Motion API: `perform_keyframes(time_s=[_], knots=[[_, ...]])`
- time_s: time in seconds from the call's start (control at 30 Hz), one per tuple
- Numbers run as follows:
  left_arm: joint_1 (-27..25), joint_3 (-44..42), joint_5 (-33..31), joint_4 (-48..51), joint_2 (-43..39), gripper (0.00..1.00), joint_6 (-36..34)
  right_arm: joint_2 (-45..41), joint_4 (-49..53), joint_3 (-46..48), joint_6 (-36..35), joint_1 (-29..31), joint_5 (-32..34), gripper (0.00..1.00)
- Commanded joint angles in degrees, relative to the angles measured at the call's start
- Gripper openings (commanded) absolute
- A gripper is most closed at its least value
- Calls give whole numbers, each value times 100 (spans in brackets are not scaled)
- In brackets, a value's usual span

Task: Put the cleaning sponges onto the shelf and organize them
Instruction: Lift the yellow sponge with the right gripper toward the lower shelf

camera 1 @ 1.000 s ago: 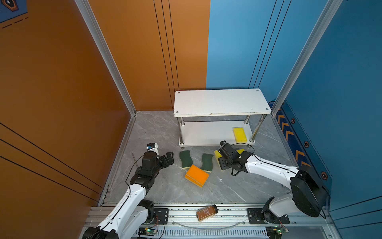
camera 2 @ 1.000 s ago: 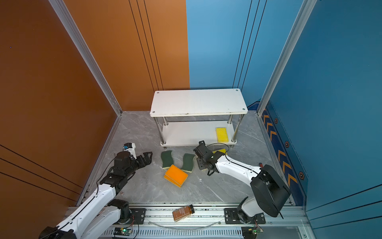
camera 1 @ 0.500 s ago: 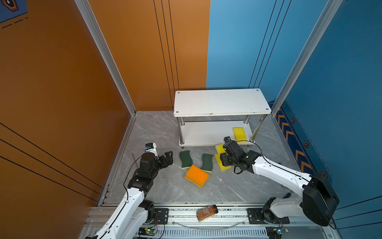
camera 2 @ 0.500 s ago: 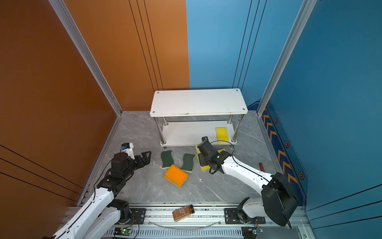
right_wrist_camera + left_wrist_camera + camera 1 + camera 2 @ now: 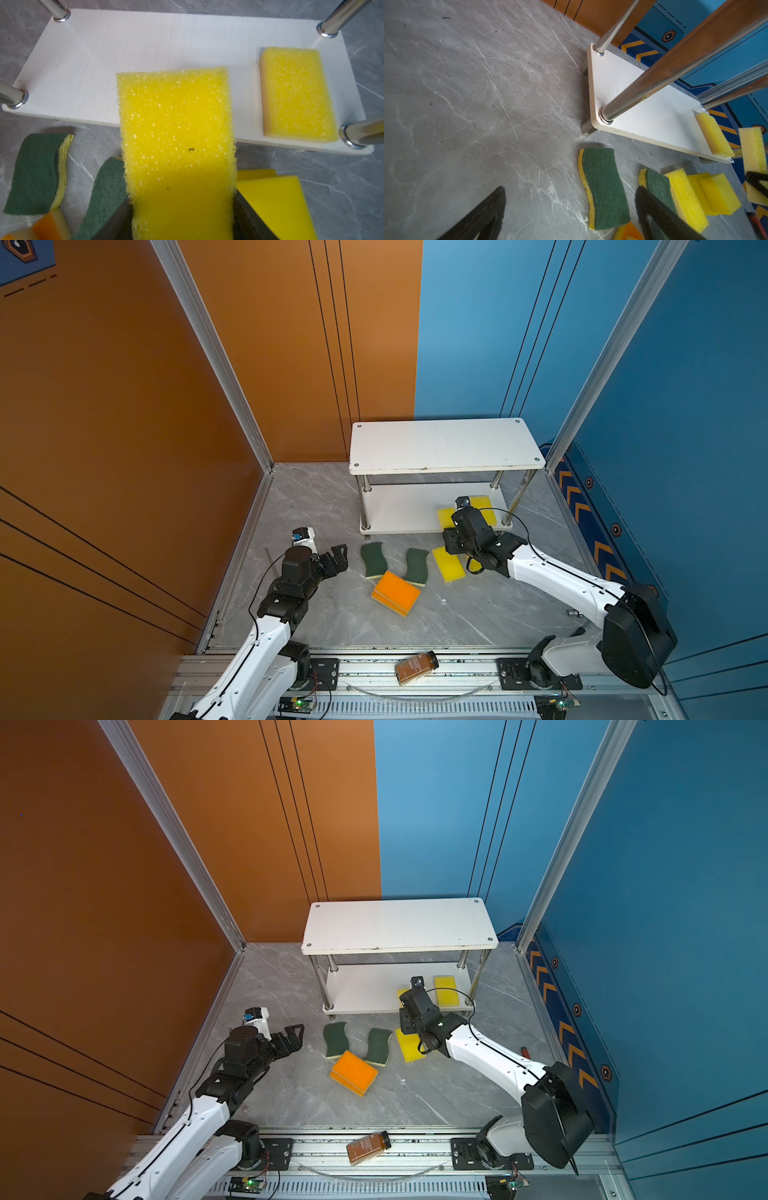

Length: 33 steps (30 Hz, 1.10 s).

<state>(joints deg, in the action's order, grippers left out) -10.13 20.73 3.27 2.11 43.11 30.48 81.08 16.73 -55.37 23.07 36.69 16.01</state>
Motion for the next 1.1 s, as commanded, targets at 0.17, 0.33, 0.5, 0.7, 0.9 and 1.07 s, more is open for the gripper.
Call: perform_keyframes(time_s=[0.17, 0.33, 0.5, 0.7, 0.9, 1.07], knots=[[53, 126, -60, 184, -127, 98, -59, 510, -629, -321, 259, -316, 583, 62], [56, 133, -82, 202, -146, 98, -47, 706, -748, -391, 259, -550, 537, 62], [55, 156, -83, 193, -114, 98, -35, 987, -754, -552, 189, -671, 518, 62], [55, 168, -81, 185, -92, 98, -18, 1289, -814, -716, 163, -732, 467, 62], [56, 172, -83, 160, -40, 98, -22, 1550, -838, -854, 154, -744, 447, 62], [55, 189, -89, 158, 0, 98, -23, 1678, -841, -912, 137, -799, 456, 62]])
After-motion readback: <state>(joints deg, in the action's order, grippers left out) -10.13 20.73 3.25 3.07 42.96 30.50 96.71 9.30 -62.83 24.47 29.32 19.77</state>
